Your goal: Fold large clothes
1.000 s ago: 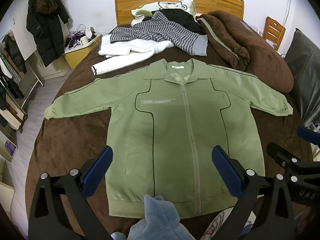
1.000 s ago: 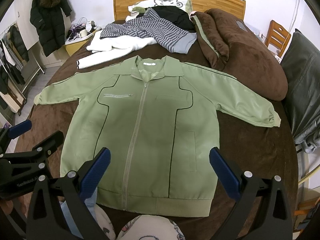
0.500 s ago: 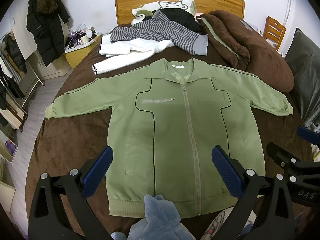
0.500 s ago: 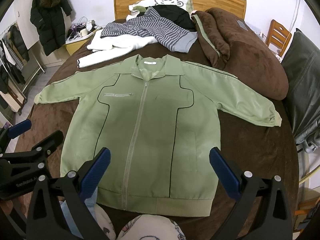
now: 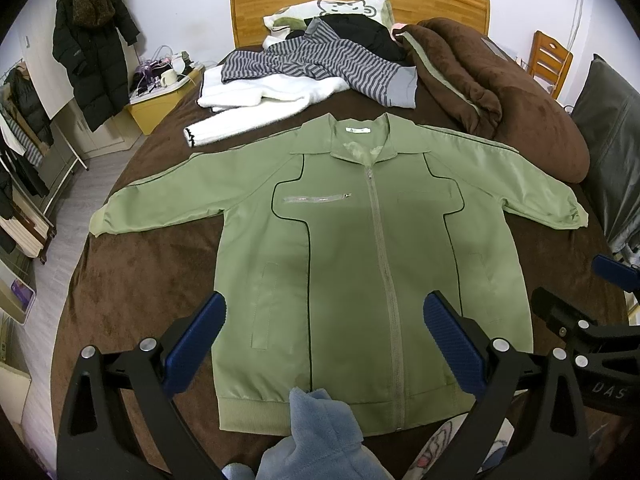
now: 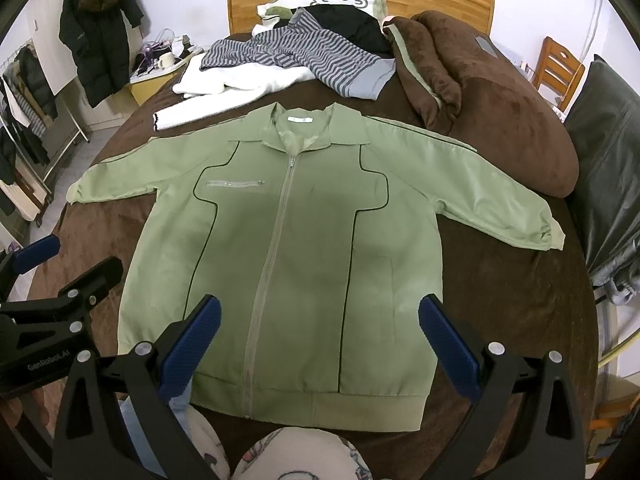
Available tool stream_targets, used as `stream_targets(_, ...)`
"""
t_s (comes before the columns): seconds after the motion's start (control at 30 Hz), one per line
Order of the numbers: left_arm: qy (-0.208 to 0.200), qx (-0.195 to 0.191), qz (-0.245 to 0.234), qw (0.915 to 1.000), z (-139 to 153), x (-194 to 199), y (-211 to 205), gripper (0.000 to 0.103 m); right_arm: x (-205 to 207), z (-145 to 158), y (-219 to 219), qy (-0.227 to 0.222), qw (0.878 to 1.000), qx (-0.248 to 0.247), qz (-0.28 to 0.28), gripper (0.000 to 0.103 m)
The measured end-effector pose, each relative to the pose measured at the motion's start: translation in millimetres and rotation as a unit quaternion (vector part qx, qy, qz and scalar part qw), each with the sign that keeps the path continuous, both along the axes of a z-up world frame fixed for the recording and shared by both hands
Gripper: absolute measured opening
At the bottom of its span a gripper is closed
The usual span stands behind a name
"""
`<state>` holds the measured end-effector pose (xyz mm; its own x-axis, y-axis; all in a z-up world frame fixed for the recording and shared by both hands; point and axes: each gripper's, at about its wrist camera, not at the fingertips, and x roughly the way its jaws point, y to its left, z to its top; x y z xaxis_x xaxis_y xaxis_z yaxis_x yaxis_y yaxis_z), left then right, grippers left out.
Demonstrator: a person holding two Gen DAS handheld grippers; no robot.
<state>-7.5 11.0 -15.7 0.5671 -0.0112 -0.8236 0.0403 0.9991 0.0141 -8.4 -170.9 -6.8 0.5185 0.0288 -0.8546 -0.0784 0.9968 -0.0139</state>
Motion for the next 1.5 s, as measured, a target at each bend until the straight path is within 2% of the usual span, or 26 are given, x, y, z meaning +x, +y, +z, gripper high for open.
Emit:
stream_targets(0.37,0.007,-0.008,0.003,0.9999,-11,-5,6,0.097,3,-11,-1,0.010,1.000,-0.001,-0.008,0.097)
stream_targets(0.57,0.007,-0.007,-0.013,0.9999,-17,15,-4,0.097,10,-19,-12,0.005,1.000,0.000,-0.028,0.097)
stream_targets(0.73,0.007,-0.002,-0.043,0.9991,-21,38,-21,0.097,26,-21,-38,-0.007,0.998,0.011,-0.058,0.097)
stream_targets(0.87,0.006,-0.001,-0.071,0.9974,-25,65,-45,0.097,44,-23,-69,-0.024,0.996,-0.011,-0.090,0.097)
stream_targets(1.0,0.003,0.000,-0.106,0.9943,-37,94,-75,0.097,62,-29,-111,-0.033,0.991,-0.005,-0.130,0.097)
stream_targets(1.13,-0.002,-0.003,-0.123,0.9924,-56,128,-103,0.097,81,-49,-159,-0.033,0.984,-0.001,-0.173,0.097)
stream_targets(1.27,0.007,-0.019,-0.141,0.9898,-84,167,-132,0.097,93,-74,-209,-0.049,0.976,0.048,-0.206,0.097)
stream_targets(1.43,0.011,0.012,-0.190,0.9816,-125,208,-187,0.097,105,-112,-260,-0.063,0.960,0.097,-0.257,0.097)
stream_targets(1.5,0.014,0.025,-0.210,0.9772,-141,221,-207,0.097,107,-127,-281,-0.082,0.947,0.118,-0.287,0.097)
